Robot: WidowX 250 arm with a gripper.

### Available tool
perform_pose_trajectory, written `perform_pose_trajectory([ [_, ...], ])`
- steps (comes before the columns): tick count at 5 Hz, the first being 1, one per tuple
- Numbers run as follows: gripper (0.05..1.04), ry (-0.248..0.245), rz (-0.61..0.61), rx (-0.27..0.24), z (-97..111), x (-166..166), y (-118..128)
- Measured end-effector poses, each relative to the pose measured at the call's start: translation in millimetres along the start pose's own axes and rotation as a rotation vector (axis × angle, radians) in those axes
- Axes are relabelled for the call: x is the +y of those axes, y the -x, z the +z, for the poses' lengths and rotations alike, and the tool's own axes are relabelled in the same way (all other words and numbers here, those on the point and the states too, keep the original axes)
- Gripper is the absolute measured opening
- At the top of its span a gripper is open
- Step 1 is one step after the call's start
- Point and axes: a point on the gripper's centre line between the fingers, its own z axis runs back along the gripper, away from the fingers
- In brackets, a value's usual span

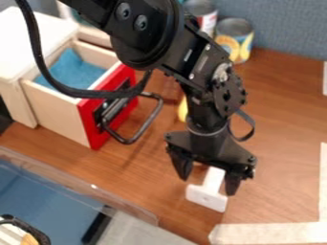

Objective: Put the white object inside the drawer

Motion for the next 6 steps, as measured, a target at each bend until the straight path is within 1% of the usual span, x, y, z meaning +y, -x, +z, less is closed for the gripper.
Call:
perform_pose_trajectory([
  [1,0.965,-0.01,0.009,0.016,-8.8,1.3,0.4],
  [2,0.687,-0.012,0.039,0.003,-11.9,2.9,-2.0],
  [3,0.381,-0.011,0.074,-0.008,-14.5,4.3,0.2],
  [4,0.313,-0.017,0.088,-0.009,-14.2,5.2,0.1],
  [5,0.313,-0.006,0.08,-0.009,-7.1,2.6,4.4],
  [6,0.313,0.032,0.064,-0.041,13.8,-7.0,4.2],
])
